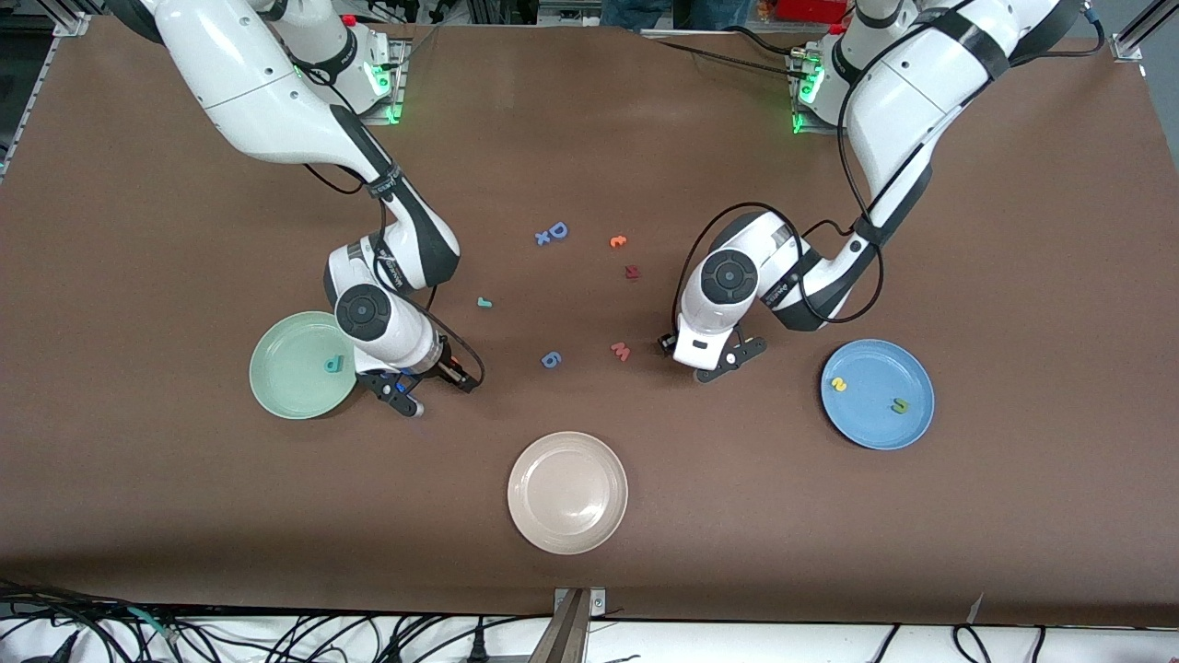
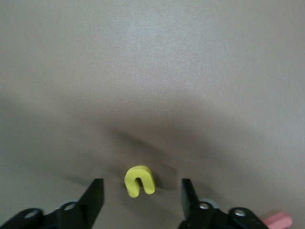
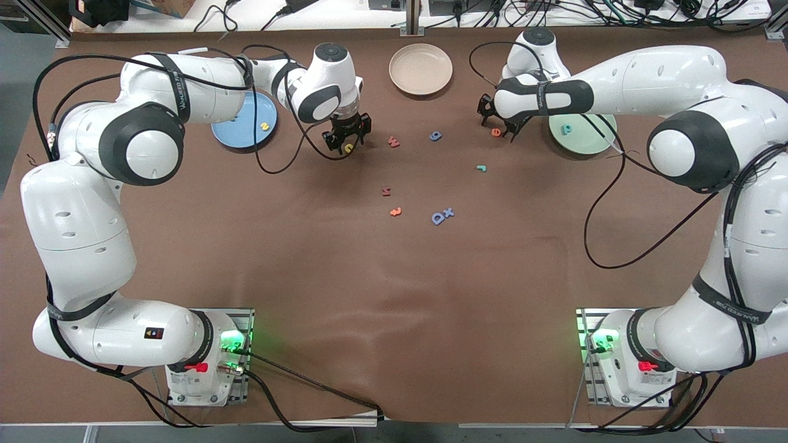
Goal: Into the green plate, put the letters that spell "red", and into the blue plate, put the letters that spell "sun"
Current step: 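Grasp the orange e with the right gripper while the left gripper grasps yellow c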
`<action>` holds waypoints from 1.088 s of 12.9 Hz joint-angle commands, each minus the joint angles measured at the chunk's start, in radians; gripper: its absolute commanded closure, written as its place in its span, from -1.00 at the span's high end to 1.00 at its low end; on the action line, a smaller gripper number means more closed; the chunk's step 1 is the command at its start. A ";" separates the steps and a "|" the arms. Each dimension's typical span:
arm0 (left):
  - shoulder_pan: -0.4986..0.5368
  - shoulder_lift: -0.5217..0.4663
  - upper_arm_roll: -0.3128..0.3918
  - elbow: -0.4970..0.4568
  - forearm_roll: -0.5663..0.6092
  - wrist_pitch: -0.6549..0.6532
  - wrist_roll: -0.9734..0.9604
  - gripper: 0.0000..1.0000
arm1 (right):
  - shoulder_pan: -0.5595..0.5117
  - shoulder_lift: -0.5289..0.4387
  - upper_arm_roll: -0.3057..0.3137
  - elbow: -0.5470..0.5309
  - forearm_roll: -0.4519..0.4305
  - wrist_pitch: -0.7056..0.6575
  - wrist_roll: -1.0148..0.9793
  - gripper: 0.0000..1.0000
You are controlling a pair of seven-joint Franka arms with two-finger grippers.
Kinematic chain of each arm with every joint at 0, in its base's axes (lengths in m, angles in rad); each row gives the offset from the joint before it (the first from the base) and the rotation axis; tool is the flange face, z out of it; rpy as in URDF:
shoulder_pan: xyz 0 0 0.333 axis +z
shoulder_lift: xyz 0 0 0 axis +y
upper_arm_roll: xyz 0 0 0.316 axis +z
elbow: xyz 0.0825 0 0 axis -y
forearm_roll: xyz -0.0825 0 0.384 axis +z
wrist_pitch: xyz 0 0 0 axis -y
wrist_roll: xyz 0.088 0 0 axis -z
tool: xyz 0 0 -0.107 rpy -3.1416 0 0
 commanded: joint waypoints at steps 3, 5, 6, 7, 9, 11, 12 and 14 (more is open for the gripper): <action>-0.003 0.016 -0.002 -0.004 0.020 0.024 -0.080 -0.22 | 0.013 -0.063 -0.009 -0.102 -0.008 0.006 0.021 0.03; -0.008 0.016 -0.002 -0.007 0.022 0.016 -0.072 -0.78 | 0.013 -0.063 -0.009 -0.104 -0.008 0.006 0.020 -0.26; -0.023 0.016 0.010 -0.007 0.023 0.010 -0.070 -0.92 | 0.011 -0.063 -0.009 -0.104 -0.008 0.006 0.018 -0.41; -0.040 0.013 0.034 -0.007 0.023 0.007 -0.070 -1.00 | 0.011 -0.063 -0.009 -0.104 -0.008 0.006 0.015 -0.51; -0.039 0.009 0.036 0.001 0.023 -0.013 -0.069 -1.00 | 0.010 -0.062 -0.009 -0.104 -0.008 0.009 0.009 -0.64; -0.026 -0.013 0.036 0.013 0.025 -0.094 -0.038 -1.00 | 0.004 -0.063 -0.009 -0.102 -0.008 0.009 0.002 -0.78; -0.019 -0.027 0.036 0.024 0.023 -0.148 0.015 -1.00 | -0.003 -0.078 -0.009 -0.101 -0.008 0.006 -0.006 -0.82; 0.009 -0.051 0.035 0.060 0.022 -0.260 0.113 -1.00 | -0.032 -0.127 -0.007 -0.098 -0.002 -0.052 -0.023 -0.82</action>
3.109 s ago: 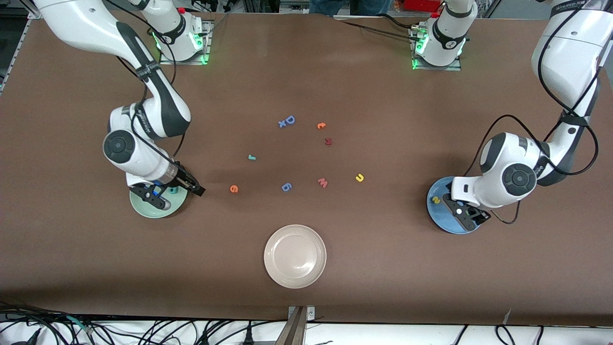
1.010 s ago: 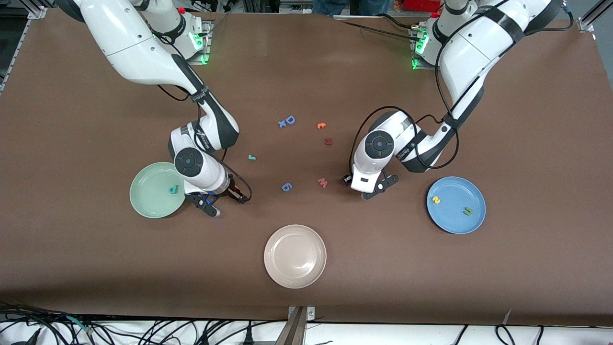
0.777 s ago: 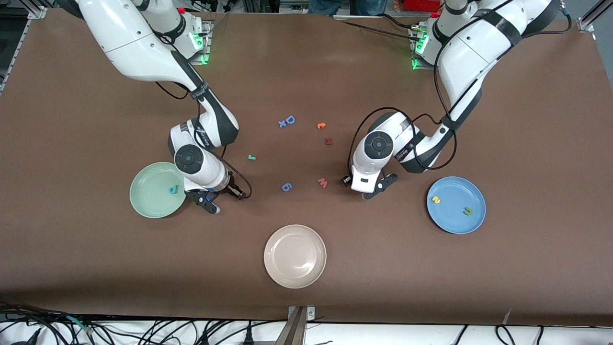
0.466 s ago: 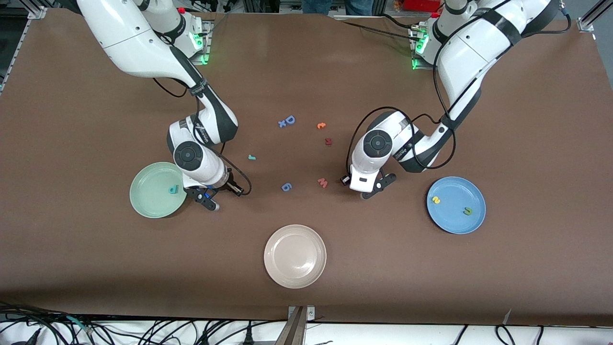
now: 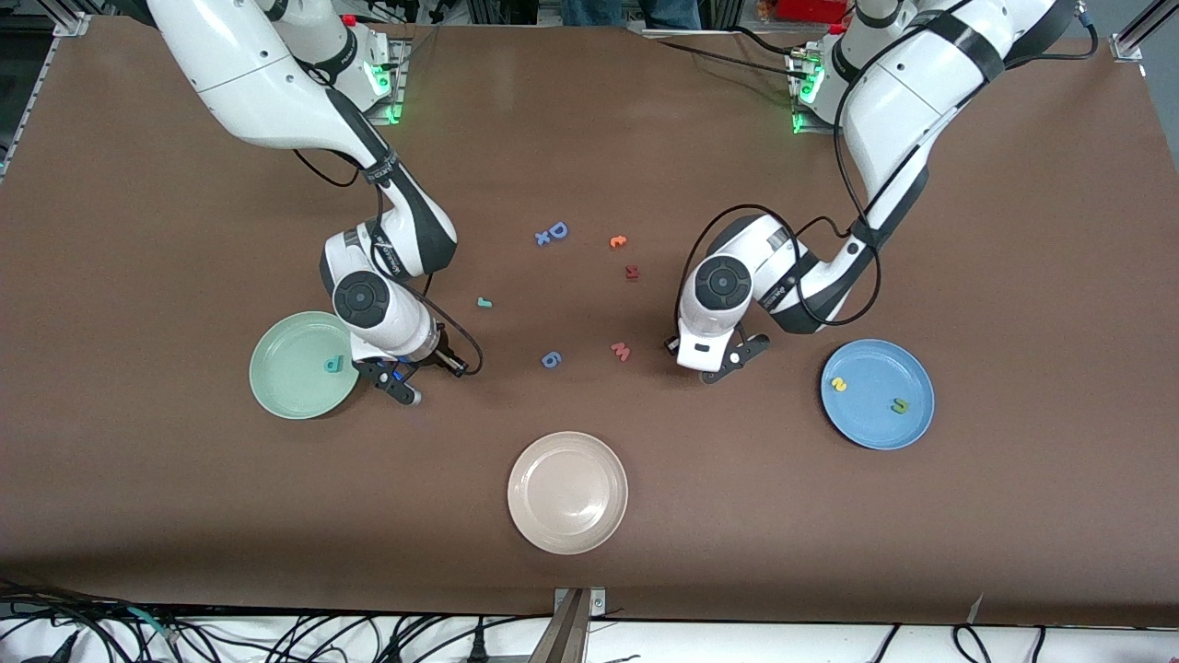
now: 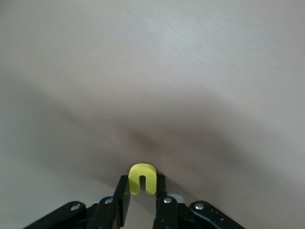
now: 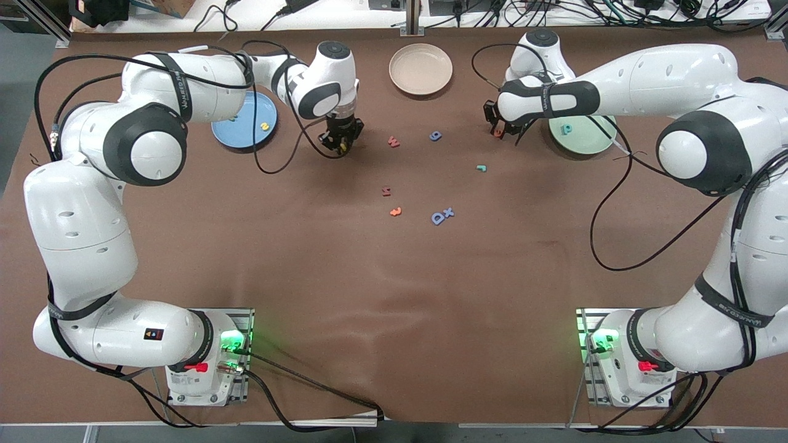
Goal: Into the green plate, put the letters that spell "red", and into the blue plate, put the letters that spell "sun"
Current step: 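Place the orange e on the green plate while the left gripper places c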
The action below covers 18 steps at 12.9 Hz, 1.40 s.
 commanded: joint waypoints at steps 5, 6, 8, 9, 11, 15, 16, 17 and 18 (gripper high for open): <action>0.173 -0.082 0.006 0.068 0.009 -0.215 0.466 -0.98 | -0.151 -0.182 0.005 -0.032 0.001 -0.227 -0.247 -0.82; 0.209 -0.082 0.006 0.068 0.012 -0.216 0.547 -0.97 | -0.182 -0.198 0.007 -0.037 0.003 -0.263 -0.320 -0.82; 0.294 -0.070 0.008 0.068 0.014 -0.215 0.717 -0.95 | -0.243 -0.231 0.005 -0.072 0.003 -0.274 -0.427 -0.82; 0.319 -0.059 0.009 0.068 0.015 -0.207 0.792 -0.95 | -0.272 -0.240 0.005 -0.097 0.003 -0.269 -0.487 -0.82; 0.353 -0.042 0.011 0.068 0.017 -0.201 0.836 -0.93 | -0.329 -0.248 0.005 -0.133 0.003 -0.243 -0.590 -0.82; 0.387 -0.013 0.027 0.068 0.089 -0.152 0.926 -0.62 | -0.340 -0.251 0.005 -0.144 0.004 -0.226 -0.595 0.92; 0.387 -0.011 0.027 0.068 0.087 -0.144 0.969 0.74 | -0.338 -0.255 0.005 -0.144 0.004 -0.226 -0.595 0.95; 0.393 -0.013 0.027 0.067 0.083 -0.144 0.988 1.00 | -0.335 -0.257 0.005 -0.144 0.004 -0.228 -0.595 0.96; 0.395 -0.014 0.027 0.068 0.074 -0.147 0.988 1.00 | -0.331 -0.257 0.005 -0.143 0.006 -0.228 -0.595 0.96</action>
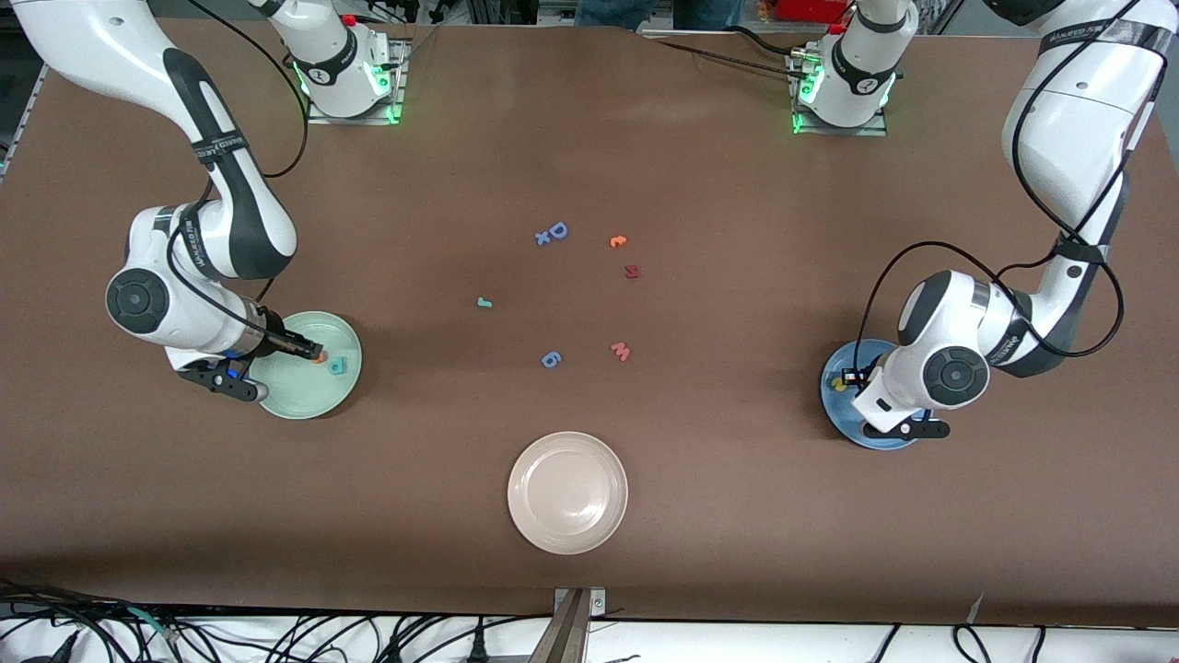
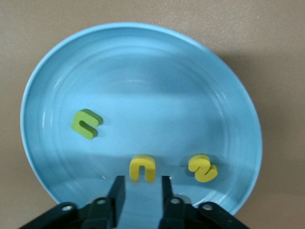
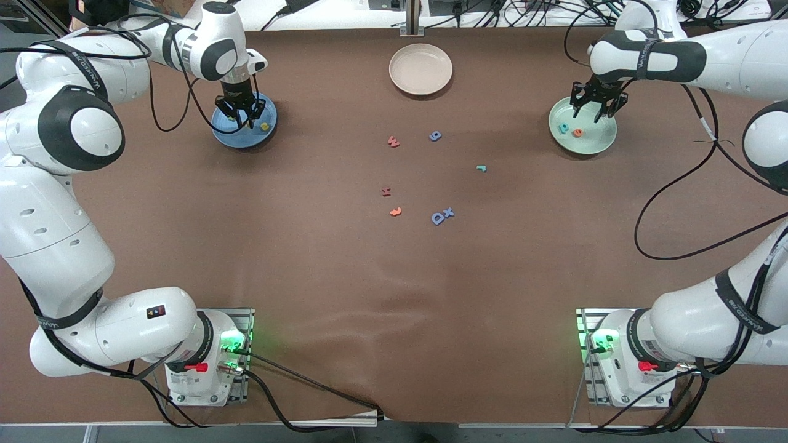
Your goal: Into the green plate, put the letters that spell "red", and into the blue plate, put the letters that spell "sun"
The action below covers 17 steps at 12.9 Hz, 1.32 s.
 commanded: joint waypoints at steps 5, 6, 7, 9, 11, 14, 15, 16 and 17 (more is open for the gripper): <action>0.024 -0.098 -0.075 0.001 -0.061 -0.047 0.035 1.00 | 0.079 -0.037 0.004 -0.033 0.009 0.037 0.193 0.96; 0.023 -0.138 -0.098 0.004 -0.082 -0.071 0.035 1.00 | 0.109 -0.031 0.004 -0.033 0.010 0.043 0.239 0.96; 0.024 -0.187 -0.133 0.004 -0.103 -0.099 0.032 1.00 | 0.147 -0.022 0.004 -0.030 0.010 0.064 0.303 0.96; 0.024 -0.273 -0.152 0.050 -0.207 -0.201 0.032 1.00 | 0.207 0.006 0.006 -0.028 0.009 0.117 0.415 0.96; 0.024 -0.323 -0.176 0.145 -0.240 -0.365 0.061 1.00 | 0.263 0.037 0.006 -0.028 0.010 0.163 0.497 0.96; -0.047 -0.436 -0.076 0.168 -0.249 -0.423 0.350 1.00 | 0.321 0.083 0.006 -0.028 0.004 0.249 0.606 0.96; -0.112 -0.489 0.023 0.161 -0.276 -0.420 0.416 1.00 | 0.330 0.087 0.015 -0.031 0.004 0.256 0.623 0.96; -0.167 -0.526 0.122 0.151 -0.324 -0.415 0.470 1.00 | 0.335 0.095 0.038 -0.034 0.006 0.275 0.647 0.96; -0.202 -0.554 0.201 0.139 -0.358 -0.414 0.551 1.00 | 0.341 0.097 0.044 -0.037 0.003 0.279 0.675 0.96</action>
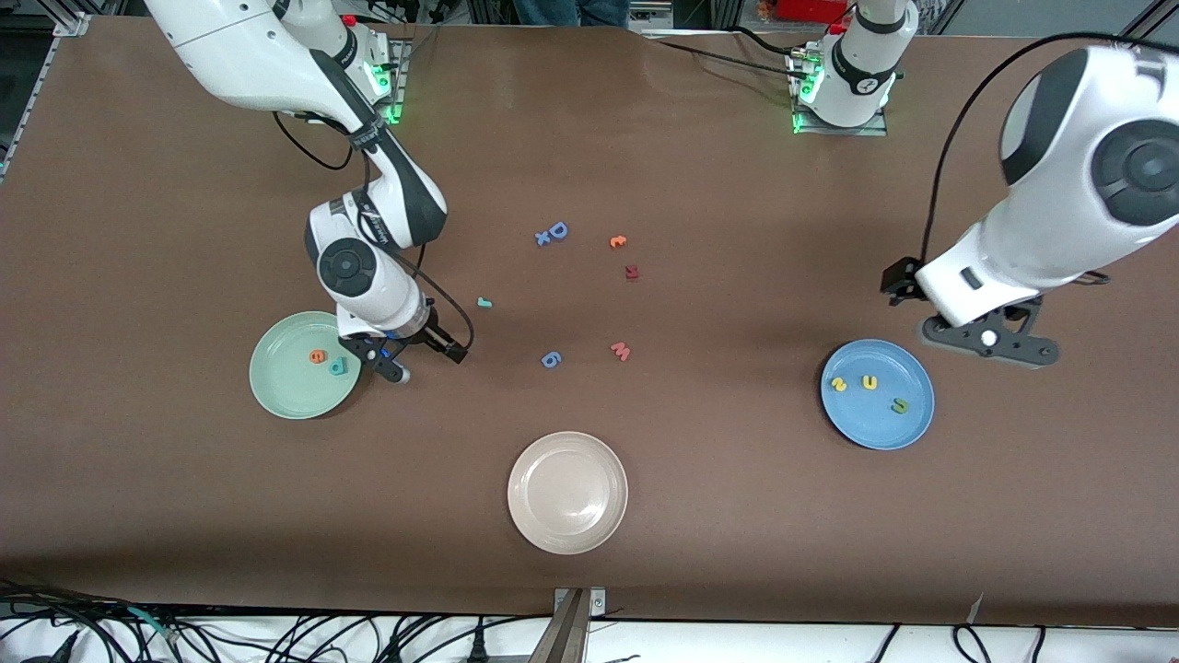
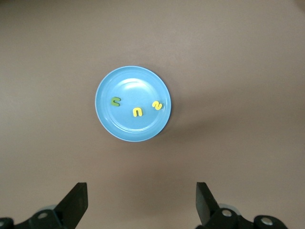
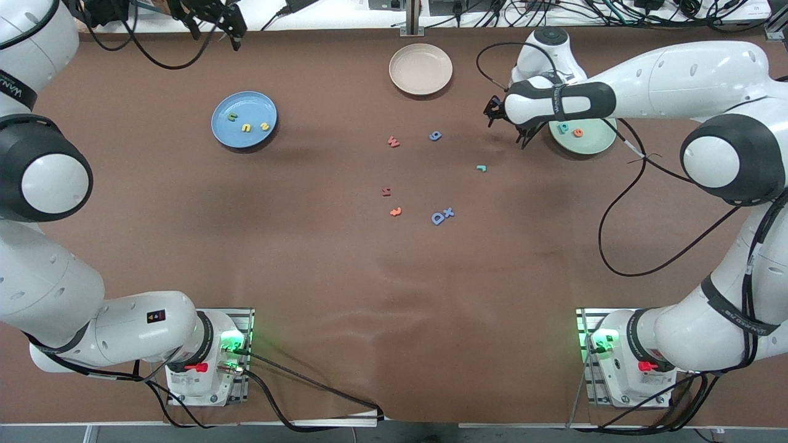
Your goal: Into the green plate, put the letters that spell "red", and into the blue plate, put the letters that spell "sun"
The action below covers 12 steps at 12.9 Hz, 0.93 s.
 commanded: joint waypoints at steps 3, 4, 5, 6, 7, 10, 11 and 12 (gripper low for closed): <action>-0.073 -0.204 0.223 -0.222 -0.090 0.133 0.528 1.00 | 0.063 -0.003 0.021 -0.020 -0.004 0.022 0.114 0.96; -0.073 -0.229 0.245 -0.265 -0.093 0.193 0.611 1.00 | 0.072 -0.005 0.021 -0.037 -0.005 0.027 0.118 0.96; -0.075 -0.229 0.266 -0.273 -0.107 0.219 0.736 1.00 | 0.077 -0.008 0.023 -0.065 -0.007 0.052 0.119 0.96; -0.079 -0.226 0.295 -0.275 -0.135 0.221 0.867 1.00 | 0.078 -0.013 0.035 -0.098 -0.010 0.088 0.119 0.96; -0.079 -0.220 0.309 -0.276 -0.147 0.221 0.958 1.00 | 0.078 -0.016 0.036 -0.124 -0.011 0.120 0.119 0.96; -0.092 -0.223 0.323 -0.281 -0.149 0.221 0.879 1.00 | 0.080 -0.016 0.044 -0.148 -0.022 0.128 0.121 0.96; -0.095 -0.223 0.323 -0.282 -0.150 0.219 0.848 1.00 | 0.080 -0.016 0.044 -0.154 -0.022 0.129 0.119 0.94; -0.108 -0.226 0.323 -0.281 -0.150 0.218 0.812 1.00 | 0.080 -0.016 0.046 -0.155 -0.022 0.128 0.119 0.88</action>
